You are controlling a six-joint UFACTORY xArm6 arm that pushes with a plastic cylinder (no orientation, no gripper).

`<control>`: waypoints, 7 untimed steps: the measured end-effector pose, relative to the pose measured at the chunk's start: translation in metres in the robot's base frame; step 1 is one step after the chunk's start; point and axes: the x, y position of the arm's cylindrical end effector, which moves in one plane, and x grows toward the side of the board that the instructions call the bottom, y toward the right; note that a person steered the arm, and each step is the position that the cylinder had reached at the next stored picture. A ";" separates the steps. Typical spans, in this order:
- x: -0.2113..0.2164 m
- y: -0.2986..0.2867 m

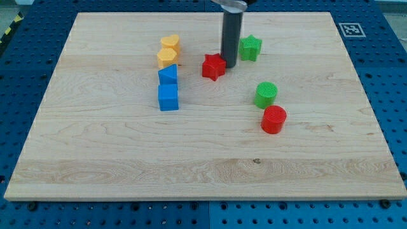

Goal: Place the red star in between the green circle and blue cube

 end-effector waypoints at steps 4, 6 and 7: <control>0.047 -0.027; 0.110 -0.017; 0.138 0.011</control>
